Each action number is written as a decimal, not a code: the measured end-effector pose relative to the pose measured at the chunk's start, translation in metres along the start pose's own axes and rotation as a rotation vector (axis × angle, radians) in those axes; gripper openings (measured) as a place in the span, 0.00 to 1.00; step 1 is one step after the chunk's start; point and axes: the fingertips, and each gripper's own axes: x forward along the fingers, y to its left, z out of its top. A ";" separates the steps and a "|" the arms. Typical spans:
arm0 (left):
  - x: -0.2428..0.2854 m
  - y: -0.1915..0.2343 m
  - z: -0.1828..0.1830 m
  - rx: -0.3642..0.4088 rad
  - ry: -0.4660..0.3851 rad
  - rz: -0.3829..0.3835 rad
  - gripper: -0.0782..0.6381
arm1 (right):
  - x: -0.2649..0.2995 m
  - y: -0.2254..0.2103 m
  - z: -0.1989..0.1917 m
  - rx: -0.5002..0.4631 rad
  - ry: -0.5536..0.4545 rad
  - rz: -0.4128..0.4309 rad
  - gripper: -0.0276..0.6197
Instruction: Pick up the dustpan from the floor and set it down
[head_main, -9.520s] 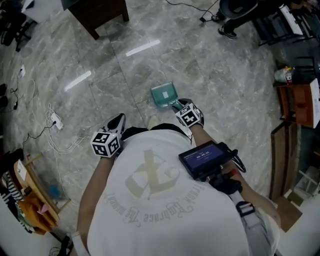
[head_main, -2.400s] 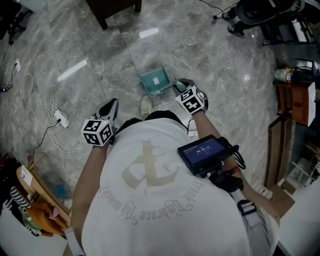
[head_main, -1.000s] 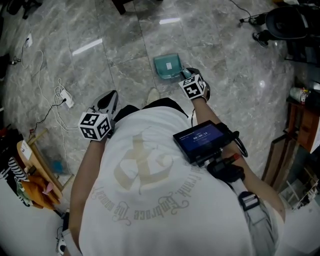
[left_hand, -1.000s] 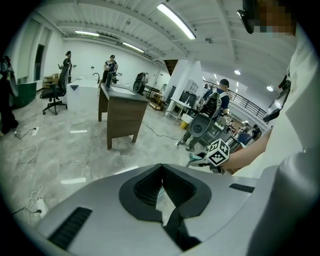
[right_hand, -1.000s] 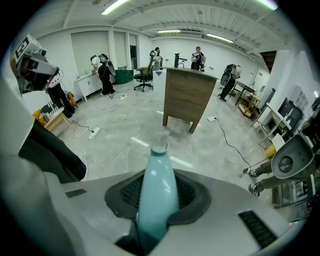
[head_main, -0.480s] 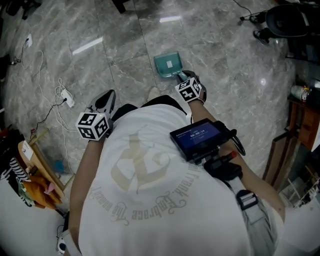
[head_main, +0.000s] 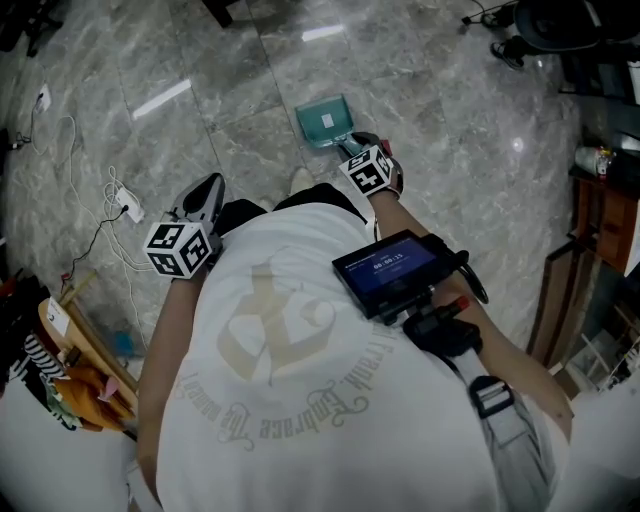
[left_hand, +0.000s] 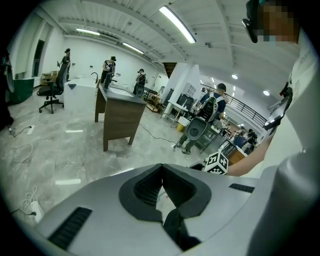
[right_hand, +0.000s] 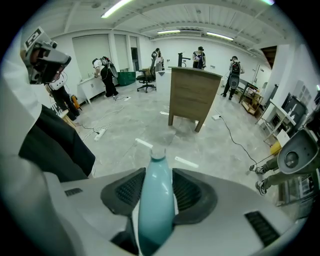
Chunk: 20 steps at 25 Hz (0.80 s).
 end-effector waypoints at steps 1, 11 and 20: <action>0.003 -0.002 0.003 0.005 -0.001 -0.009 0.13 | -0.002 -0.004 -0.001 0.006 0.000 -0.003 0.32; -0.044 0.028 0.000 0.061 -0.035 -0.119 0.13 | -0.055 0.046 0.018 0.088 -0.076 -0.115 0.37; -0.036 0.026 0.009 0.110 -0.033 -0.230 0.13 | -0.109 0.051 0.042 0.234 -0.217 -0.240 0.32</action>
